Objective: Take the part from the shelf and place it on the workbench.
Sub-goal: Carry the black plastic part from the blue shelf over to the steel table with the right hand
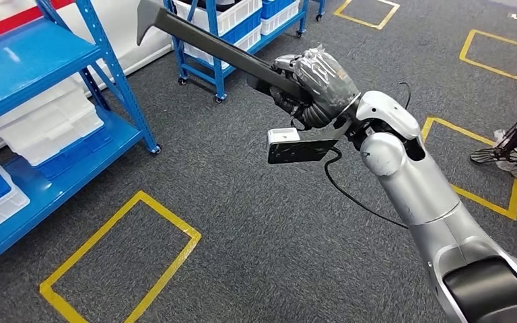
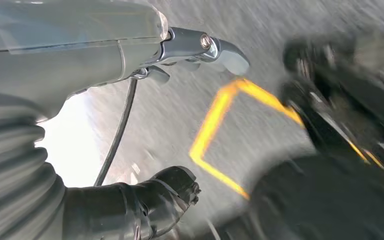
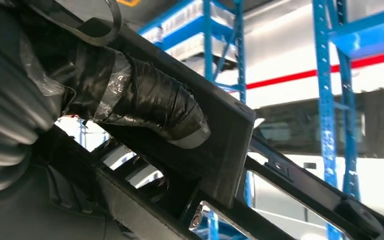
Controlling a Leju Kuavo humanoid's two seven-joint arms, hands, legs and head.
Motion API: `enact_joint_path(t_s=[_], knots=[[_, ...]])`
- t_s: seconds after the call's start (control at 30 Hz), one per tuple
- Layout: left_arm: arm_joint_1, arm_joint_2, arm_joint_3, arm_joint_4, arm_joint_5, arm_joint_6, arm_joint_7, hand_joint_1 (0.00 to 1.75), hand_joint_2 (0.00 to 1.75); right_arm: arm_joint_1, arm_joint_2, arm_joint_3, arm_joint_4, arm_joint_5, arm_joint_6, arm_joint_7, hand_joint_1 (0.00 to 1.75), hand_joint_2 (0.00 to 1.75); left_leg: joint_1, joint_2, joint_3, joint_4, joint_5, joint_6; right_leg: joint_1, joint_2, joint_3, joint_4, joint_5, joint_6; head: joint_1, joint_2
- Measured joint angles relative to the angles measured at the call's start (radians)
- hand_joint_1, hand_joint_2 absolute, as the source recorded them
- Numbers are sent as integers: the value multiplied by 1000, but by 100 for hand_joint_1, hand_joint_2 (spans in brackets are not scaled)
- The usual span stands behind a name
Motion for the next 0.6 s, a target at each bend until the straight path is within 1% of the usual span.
enact_joint_path(t_s=[0.03, 0.07, 0.1, 0.13, 0.17, 0.2, 0.23, 0.27, 0.3, 0.33, 0.37, 0.4, 0.43, 0.47, 0.5, 0.53, 0.57, 0.6], knots=[[2, 1, 0, 0, 0, 0, 0, 0, 175, 1, 0, 1, 3, 0, 1, 0, 175, 175, 1, -2, -11, 43, -14, -5, -1, 11, -10, 6, 4, 3, 0, 0], [3, 2, 1, 0, -1, 1, 0, 0, 175, 2, 0, 3, 5, 0, 2, -1, 175, 175, 3, -2, -7, 51, -9, -10, -3, 22, -20, 14, 6, 5, 0, 0], [3, 4, 1, 0, -1, 1, 0, 0, 175, 2, 0, 3, 8, 0, 2, -1, 175, 175, 6, -4, 17, 19, 13, -14, -6, 32, -30, 25, 6, 8, 0, 0], [3, 5, 1, 0, -2, 1, 0, 0, 175, 2, 1, 4, 10, 0, 2, -2, 175, 175, 11, -10, 55, -43, 40, -19, -10, 42, -41, 38, 5, 13, 0, 0], [3, 6, 2, 0, -2, -1, 4, 0, 175, 1, 1, 4, 11, -2, 2, -3, 175, 175, 14, -24, 95, -104, 55, -23, -13, 51, -53, 52, 2, 18, 0, 0], [4, 6, 3, 0, -2, -4, 14, 0, 175, 1, 1, 4, 15, -5, 3, -8, 175, 175, 16, -37, 121, -148, 64, -23, -14, 60, -64, 66, -1, 23, 0, 0], [5, 7, 6, 0, -2, -9, 29, 0, 175, 3, 3, 5, 22, -9, 3, -16, 175, 175, 16, -47, 134, -173, 62, -20, -15, 69, -74, 79, -2, 29, 0, 0], [5, 8, 9, 0, -3, -14, 45, 0, 175, 6, 4, 7, 33, -13, 1, -26, 175, 175, 14, -51, 136, -176, 57, -14, -15, 78, -81, 86, -1, 34, 0, 0], [6, 9, 13, 0, -6, -19, 59, 0, 175, 9, 6, 9, 47, -16, -2, -38, 175, 175, 13, -44, 132, -177, 60, -7, -15, 87, -86, 91, 1, 40, 1, 0], [6, 10, 17, 0, -8, -22, 66, 0, 175, 12, 7, 12, 62, -18, -7, -48, 175, 175, 13, -36, 132, -181, 61, 0, -17, 90, -91, 96, 1, 45, 0, 0], [6, 11, 22, 0, -12, -24, 69, 0, 175, 14, 8, 14, 74, -19, -12, -54, 175, 175, 13, -27, 132, -184, 64, 7, -17, 83, -98, 106, -6, 50, 1, 0], [8, 12, 26, 0, -15, -27, 71, 0, 175, 14, 8, 15, 85, -20, -17, -58, 175, 175, 14, -18, 132, -188, 68, 14, -18, 68, -110, 131, -22, 56, 2, 0], [10, 13, 29, 0, -17, -29, 71, 0, 175, 14, 8, 16, 93, -21, -22, -61, 175, 175, 14, -9, 130, -191, 71, 20, -21, 49, -132, 176, -50, 61, 3, 0], [12, 14, 32, 0, -20, -30, 72, 0, 175, 14, 8, 18, 100, -23, -24, -62, 175, 175, 12, 0, 129, -192, 72, 23, -23, 33, -159, 237, -81, 67, 4, 0], [14, 15, 35, 0, -22, -32, 73, 0, 175, 16, 8, 19, 106, -24, -26, -62, 175, 175, 11, 9, 127, -192, 73, 24, -27, 24, -189, 300, -108, 72, 4, 0], [16, 16, 38, 0, -24, -32, 73, 0, 175, 18, 9, 21, 111, -27, -25, -63, 175, 175, 11, 19, 126, -192, 73, 24, -31, 19, -210, 347, -121, 75, 4, 0], [16, 18, 41, 0, -25, -33, 73, 0, 175, 20, 9, 23, 116, -28, -25, -63, 175, 175, 10, 29, 125, -192, 73, 24, -34, 17, -216, 360, -116, 76, 4, 0], [16, 19, 43, 0, -27, -34, 73, 0, 175, 21, 9, 25, 121, -30, -25, -63, 175, 175, 10, 37, 126, -192, 73, 24, -37, 13, -202, 336, -93, 76, 4, 0]])
